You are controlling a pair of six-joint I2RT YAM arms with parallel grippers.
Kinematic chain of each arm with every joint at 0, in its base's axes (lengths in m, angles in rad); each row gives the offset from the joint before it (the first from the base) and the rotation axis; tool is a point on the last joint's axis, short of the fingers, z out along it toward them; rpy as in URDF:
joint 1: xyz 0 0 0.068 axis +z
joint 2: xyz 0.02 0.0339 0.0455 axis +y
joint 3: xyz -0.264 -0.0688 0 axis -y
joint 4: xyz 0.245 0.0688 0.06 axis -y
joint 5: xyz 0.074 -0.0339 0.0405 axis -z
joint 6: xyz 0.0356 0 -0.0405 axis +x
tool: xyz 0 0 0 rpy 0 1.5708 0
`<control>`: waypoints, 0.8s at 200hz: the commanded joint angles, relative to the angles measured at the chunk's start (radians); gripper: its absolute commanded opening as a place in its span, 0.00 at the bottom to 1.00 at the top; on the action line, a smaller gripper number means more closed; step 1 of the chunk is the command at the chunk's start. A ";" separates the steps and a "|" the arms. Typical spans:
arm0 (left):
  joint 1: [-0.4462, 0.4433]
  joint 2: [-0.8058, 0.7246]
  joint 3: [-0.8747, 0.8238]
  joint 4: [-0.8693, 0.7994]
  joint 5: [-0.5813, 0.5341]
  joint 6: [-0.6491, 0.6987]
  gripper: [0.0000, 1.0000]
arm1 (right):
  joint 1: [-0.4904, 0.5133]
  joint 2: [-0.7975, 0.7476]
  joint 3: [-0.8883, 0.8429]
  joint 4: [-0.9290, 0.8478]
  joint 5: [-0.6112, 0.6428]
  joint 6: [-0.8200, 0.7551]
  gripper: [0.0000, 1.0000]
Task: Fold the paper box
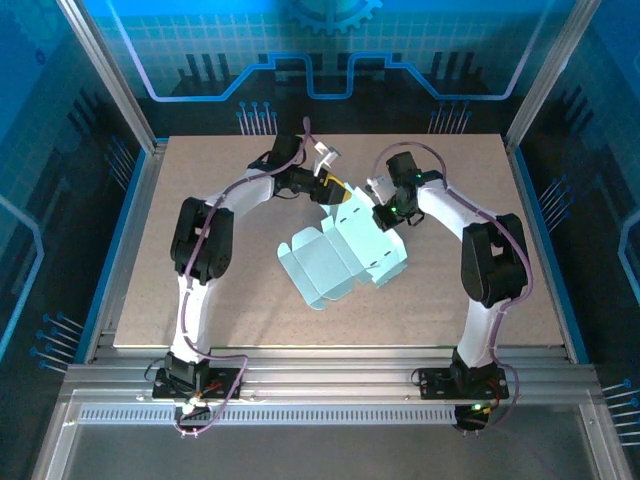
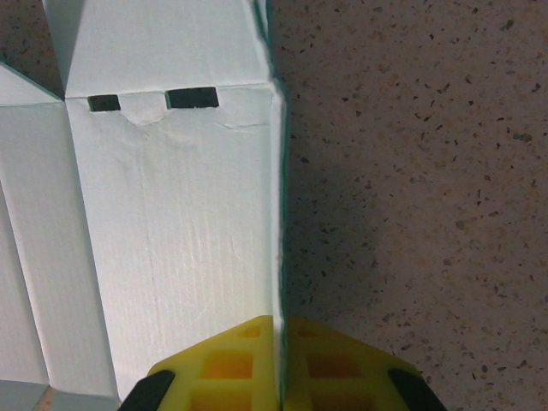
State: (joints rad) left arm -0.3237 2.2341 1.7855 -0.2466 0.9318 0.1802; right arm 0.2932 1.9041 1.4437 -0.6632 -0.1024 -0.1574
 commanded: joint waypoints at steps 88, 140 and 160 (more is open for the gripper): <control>-0.025 0.091 0.124 -0.044 0.093 0.093 0.76 | 0.015 0.007 0.018 -0.044 -0.085 -0.040 0.00; -0.034 0.100 0.110 -0.040 0.114 0.119 0.73 | 0.017 0.009 0.024 -0.049 -0.097 -0.037 0.00; -0.036 0.094 0.100 -0.039 0.131 0.120 0.65 | 0.016 0.009 0.022 -0.047 -0.083 -0.032 0.00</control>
State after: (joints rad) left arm -0.3492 2.3116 1.8824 -0.2806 0.9897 0.2684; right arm 0.3000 1.9045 1.4441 -0.6998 -0.1658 -0.1841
